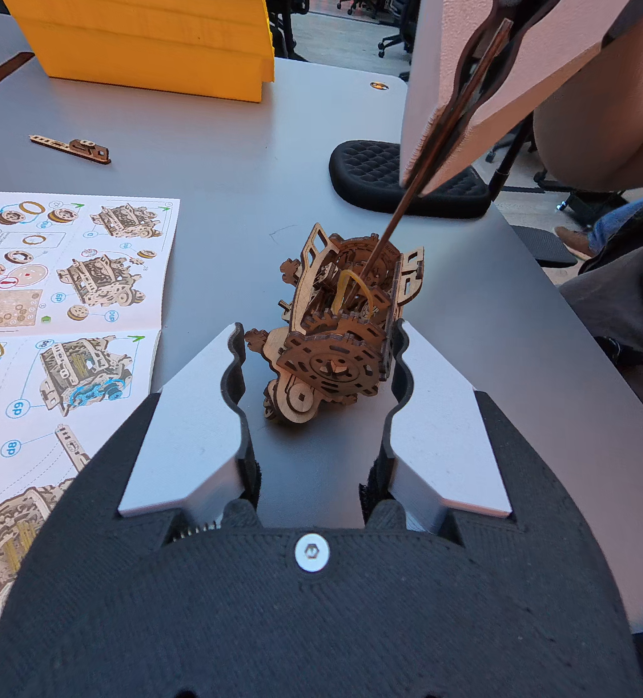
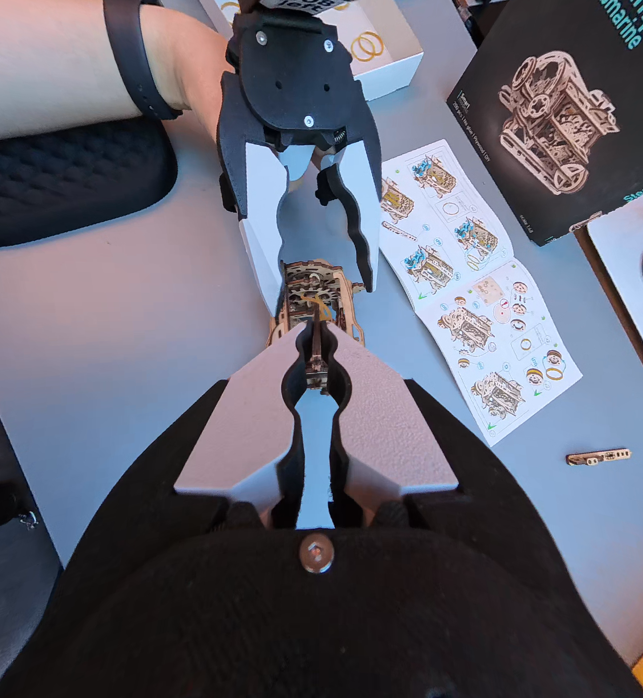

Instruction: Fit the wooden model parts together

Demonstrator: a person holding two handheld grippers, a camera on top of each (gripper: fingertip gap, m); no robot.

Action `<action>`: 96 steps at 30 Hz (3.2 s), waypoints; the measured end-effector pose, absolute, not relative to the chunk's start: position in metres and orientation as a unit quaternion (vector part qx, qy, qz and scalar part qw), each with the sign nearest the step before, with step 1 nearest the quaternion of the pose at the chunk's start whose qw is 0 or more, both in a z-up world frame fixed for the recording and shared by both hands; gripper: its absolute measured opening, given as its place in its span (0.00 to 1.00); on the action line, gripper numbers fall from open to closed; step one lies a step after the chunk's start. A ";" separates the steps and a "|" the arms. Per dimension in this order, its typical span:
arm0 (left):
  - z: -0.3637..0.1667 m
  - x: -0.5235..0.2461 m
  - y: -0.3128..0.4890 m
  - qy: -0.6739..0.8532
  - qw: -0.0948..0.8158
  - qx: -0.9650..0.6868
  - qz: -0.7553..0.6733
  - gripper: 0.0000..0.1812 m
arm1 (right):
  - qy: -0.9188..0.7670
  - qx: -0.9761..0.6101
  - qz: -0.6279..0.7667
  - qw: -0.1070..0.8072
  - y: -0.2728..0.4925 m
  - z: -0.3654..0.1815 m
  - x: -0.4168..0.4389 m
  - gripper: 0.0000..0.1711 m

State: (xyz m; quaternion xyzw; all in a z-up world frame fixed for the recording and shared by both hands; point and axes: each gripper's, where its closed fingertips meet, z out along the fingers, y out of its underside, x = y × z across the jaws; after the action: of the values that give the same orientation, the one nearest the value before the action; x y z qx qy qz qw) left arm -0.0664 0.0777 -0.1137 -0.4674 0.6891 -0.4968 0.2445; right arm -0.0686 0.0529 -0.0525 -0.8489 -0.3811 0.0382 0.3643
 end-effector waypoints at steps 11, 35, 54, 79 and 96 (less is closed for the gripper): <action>-0.114 -0.066 0.078 0.688 0.244 -0.468 -0.498 0.43 | -0.361 -0.852 0.071 0.372 0.059 -0.056 -0.058 0.00; -0.114 -0.067 0.078 0.687 0.243 -0.466 -0.502 0.43 | -0.305 -0.841 0.165 0.414 0.057 -0.074 -0.046 0.01; -0.114 -0.067 0.076 0.690 0.243 -0.462 -0.501 0.43 | -0.336 -0.844 0.161 0.385 0.047 -0.071 -0.048 0.01; -0.114 -0.067 0.077 0.687 0.239 -0.466 -0.503 0.43 | -0.347 -0.825 0.151 0.420 0.032 -0.041 -0.058 0.01; -0.114 -0.067 0.077 0.687 0.238 -0.467 -0.503 0.43 | -0.413 -0.816 -0.020 0.403 0.035 -0.053 -0.076 0.00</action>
State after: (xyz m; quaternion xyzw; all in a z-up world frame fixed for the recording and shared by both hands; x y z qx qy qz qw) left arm -0.0671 0.0770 -0.1140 -0.4670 0.6868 -0.5035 0.2380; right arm -0.0758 0.0348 -0.0533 -0.8163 -0.4134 -0.0203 0.4029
